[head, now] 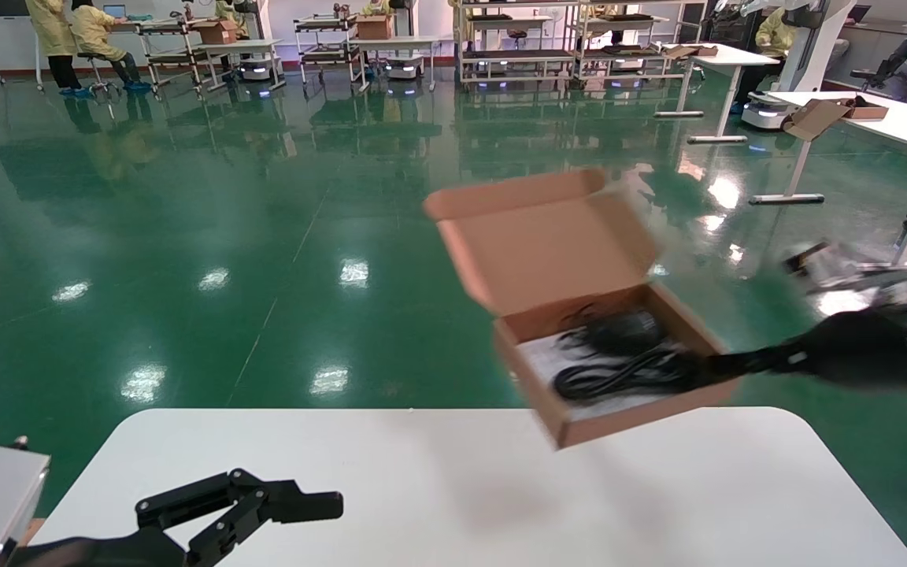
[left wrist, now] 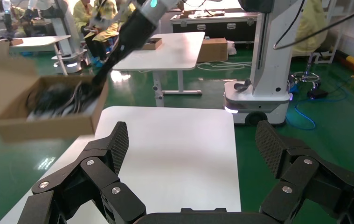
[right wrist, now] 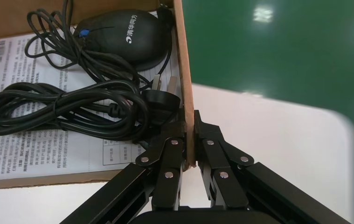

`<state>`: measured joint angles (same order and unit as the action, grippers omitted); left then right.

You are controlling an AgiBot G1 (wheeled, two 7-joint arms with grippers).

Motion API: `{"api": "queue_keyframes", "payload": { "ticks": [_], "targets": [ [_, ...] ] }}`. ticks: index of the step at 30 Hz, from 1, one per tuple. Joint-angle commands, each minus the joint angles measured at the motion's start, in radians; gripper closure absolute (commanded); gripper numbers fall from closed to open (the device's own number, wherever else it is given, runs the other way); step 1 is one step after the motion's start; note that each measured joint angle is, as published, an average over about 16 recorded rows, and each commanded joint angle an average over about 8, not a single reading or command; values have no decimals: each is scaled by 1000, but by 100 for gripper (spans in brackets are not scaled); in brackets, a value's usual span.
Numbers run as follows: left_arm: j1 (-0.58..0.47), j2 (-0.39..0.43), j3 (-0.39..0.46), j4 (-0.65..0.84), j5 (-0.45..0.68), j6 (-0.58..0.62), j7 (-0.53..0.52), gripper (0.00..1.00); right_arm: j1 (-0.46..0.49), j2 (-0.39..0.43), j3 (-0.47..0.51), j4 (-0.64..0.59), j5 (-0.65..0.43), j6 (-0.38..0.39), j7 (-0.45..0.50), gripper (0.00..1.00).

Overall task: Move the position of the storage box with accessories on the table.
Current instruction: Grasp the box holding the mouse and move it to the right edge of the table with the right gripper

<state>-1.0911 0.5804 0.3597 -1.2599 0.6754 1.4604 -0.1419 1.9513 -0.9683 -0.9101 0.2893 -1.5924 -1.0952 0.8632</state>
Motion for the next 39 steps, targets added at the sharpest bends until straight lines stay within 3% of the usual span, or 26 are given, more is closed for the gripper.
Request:
{"api": "queue_keyframes", "payload": {
  "ticks": [1, 8, 16, 25, 39],
  "targets": [
    [0, 0, 0, 0, 0, 0, 0, 0, 32, 29, -2, 0, -9, -10, -1, 100],
    [0, 0, 0, 0, 0, 0, 0, 0, 83, 113, -4, -37, -27, -22, -44, 100],
    [0, 0, 0, 0, 0, 0, 0, 0, 68, 188, 9, -107, -14, 10, -107, 100],
    [0, 0, 0, 0, 0, 0, 0, 0, -9, 224, 39, -186, 30, 78, -198, 100],
    [0, 0, 0, 0, 0, 0, 0, 0, -186, 212, 105, -271, 130, 174, -318, 100]
  ]
}}
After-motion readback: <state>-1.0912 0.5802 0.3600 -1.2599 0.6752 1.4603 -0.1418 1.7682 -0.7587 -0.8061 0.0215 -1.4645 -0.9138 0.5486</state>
